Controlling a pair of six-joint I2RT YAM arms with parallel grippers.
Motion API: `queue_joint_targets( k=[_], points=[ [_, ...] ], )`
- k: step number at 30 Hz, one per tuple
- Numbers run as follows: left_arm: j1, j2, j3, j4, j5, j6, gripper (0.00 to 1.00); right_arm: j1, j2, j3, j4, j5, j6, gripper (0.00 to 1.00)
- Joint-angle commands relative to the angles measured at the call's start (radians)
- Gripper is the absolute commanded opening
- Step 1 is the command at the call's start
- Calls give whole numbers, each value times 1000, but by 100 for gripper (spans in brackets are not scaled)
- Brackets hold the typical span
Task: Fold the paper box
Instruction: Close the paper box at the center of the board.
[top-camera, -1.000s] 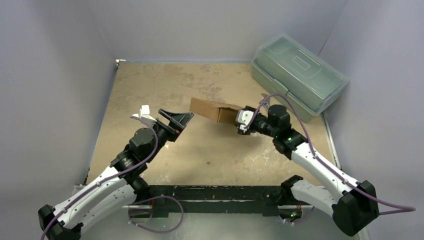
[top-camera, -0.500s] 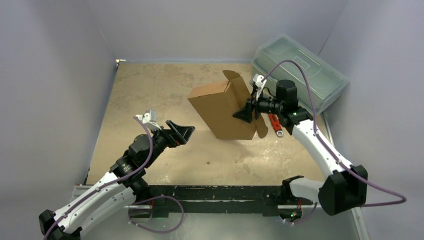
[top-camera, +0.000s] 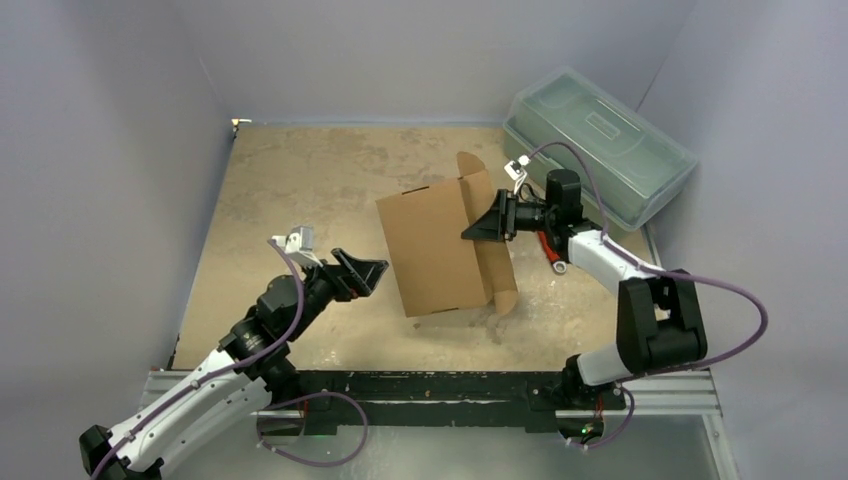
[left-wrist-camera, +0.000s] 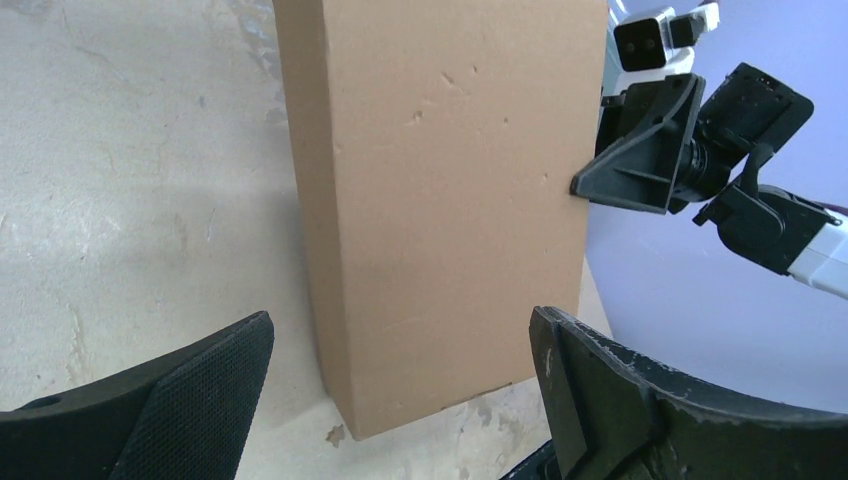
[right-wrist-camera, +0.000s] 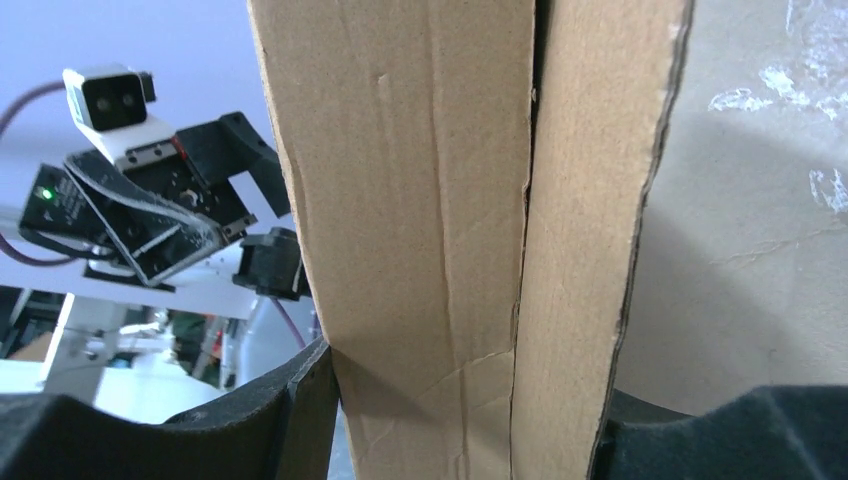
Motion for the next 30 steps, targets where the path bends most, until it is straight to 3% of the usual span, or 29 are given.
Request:
queue_joint_targets(
  k=[1,12,16,23,30],
  points=[
    [7,-7,-23,23,8,5,99,-18,48,12,167,-72,166,48],
    [8,26,-59,58,13,-7,99,-19,233,5,227,-31,189,54],
    [8,38,-62,57,13,-9,99,-20,274,8,226,-8,177,64],
    [8,74,-87,129,34,-43,99,-19,308,22,81,119,35,82],
    [7,87,-84,141,54,-63,99,-20,293,56,-88,269,-117,89]
  ],
)
